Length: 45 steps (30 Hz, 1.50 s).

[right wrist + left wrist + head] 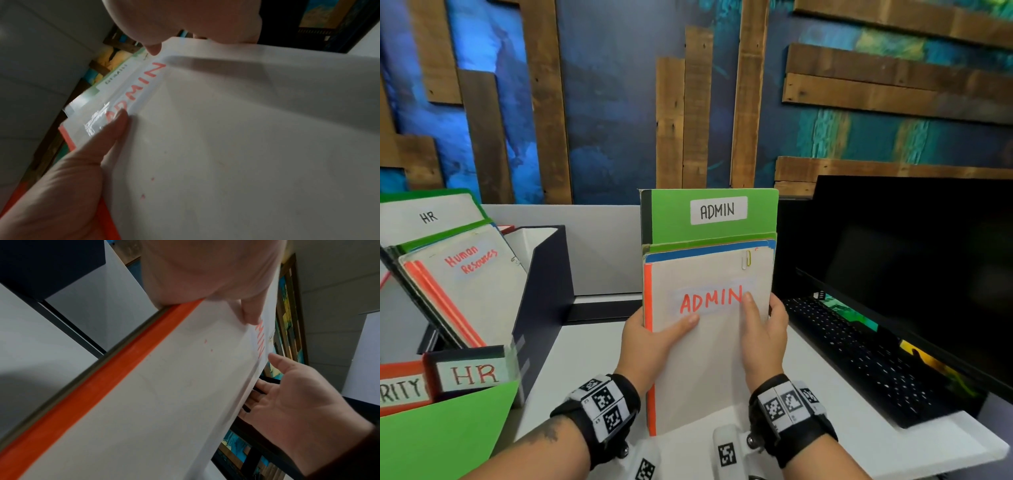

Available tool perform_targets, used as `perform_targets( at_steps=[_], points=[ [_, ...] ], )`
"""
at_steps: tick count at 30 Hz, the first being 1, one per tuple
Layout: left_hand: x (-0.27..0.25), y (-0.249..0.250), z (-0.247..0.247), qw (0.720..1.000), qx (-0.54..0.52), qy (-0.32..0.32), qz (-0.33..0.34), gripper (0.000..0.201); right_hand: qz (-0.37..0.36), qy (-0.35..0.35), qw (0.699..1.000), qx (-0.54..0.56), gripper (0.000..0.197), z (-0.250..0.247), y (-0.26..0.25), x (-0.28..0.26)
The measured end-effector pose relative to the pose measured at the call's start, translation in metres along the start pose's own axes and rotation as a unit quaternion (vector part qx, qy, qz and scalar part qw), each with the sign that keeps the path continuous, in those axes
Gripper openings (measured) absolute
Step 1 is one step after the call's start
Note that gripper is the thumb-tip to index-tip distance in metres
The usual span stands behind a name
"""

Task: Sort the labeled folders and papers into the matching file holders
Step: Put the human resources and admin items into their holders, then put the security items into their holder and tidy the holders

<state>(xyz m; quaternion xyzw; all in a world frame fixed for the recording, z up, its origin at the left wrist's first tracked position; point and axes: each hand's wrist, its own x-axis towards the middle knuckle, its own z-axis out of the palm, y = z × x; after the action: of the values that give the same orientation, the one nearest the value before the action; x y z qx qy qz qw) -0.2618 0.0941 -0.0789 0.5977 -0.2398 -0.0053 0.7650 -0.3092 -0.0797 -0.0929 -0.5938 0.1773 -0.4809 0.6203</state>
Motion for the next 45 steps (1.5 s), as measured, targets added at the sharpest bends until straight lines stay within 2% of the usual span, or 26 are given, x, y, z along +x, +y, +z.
perform_targets(
  at_steps=[2,6,11,13,17,20,21,23,25,26,28,31,35,37,40,45],
  points=[
    [-0.002,0.0,0.001,1.0,0.0,-0.005,-0.01,0.039,0.005,0.011,1.0,-0.005,0.026,-0.002,0.004,0.005],
    [-0.003,0.001,-0.001,0.999,-0.004,-0.013,-0.039,0.037,0.045,0.027,0.999,-0.014,0.057,-0.008,0.004,0.023],
    [-0.005,0.01,-0.002,0.999,-0.013,-0.012,-0.048,0.031,0.18,-0.014,0.983,0.026,0.062,-0.006,0.005,0.018],
    [-0.005,0.015,-0.007,0.999,-0.016,0.002,-0.043,0.027,0.222,-0.037,0.974,0.023,0.073,0.002,0.013,0.01],
    [0.0,0.027,-0.028,0.998,-0.016,0.054,-0.02,0.025,0.289,-0.056,0.955,0.04,0.116,0.028,0.036,-0.006],
    [0.005,0.041,-0.047,0.995,-0.036,0.096,0.006,0.027,0.319,-0.096,0.939,0.089,0.126,0.05,0.047,-0.02],
    [0.006,0.047,-0.054,0.993,-0.047,0.111,0.017,0.026,0.328,-0.115,0.93,0.121,0.124,0.058,0.042,-0.029],
    [0.01,0.061,-0.066,0.987,-0.076,0.135,0.04,0.025,0.34,-0.166,0.905,0.193,0.095,0.077,0.018,-0.052],
    [0.013,0.074,-0.077,0.98,-0.104,0.157,0.059,0.025,0.373,-0.226,0.853,0.289,0.065,0.094,-0.003,-0.072],
    [0.014,0.08,-0.082,0.977,-0.114,0.169,0.068,0.027,0.39,-0.255,0.821,0.33,0.057,0.103,-0.012,-0.08],
    [0.016,0.092,-0.095,0.97,-0.123,0.189,0.086,0.03,0.411,-0.304,0.766,0.391,0.058,0.122,-0.024,-0.092],
    [0.014,0.107,-0.118,0.968,-0.101,0.197,0.119,0.03,0.449,-0.322,0.718,0.424,0.06,0.155,-0.038,-0.107],
    [0.004,0.11,-0.152,0.971,-0.031,0.201,0.125,0.034,0.464,-0.371,0.676,0.435,0.056,0.2,-0.056,-0.131],
    [-0.002,0.107,-0.169,0.969,0.0,0.215,0.119,0.038,0.463,-0.402,0.666,0.425,0.057,0.223,-0.066,-0.144],
    [-0.009,0.111,-0.193,0.963,0.023,0.241,0.121,0.031,0.445,-0.437,0.654,0.429,0.059,0.257,-0.082,-0.158],
    [-0.012,0.14,-0.234,0.945,0.046,0.283,0.16,0.031,0.427,-0.465,0.638,0.441,0.056,0.307,-0.101,-0.181]
  ],
)
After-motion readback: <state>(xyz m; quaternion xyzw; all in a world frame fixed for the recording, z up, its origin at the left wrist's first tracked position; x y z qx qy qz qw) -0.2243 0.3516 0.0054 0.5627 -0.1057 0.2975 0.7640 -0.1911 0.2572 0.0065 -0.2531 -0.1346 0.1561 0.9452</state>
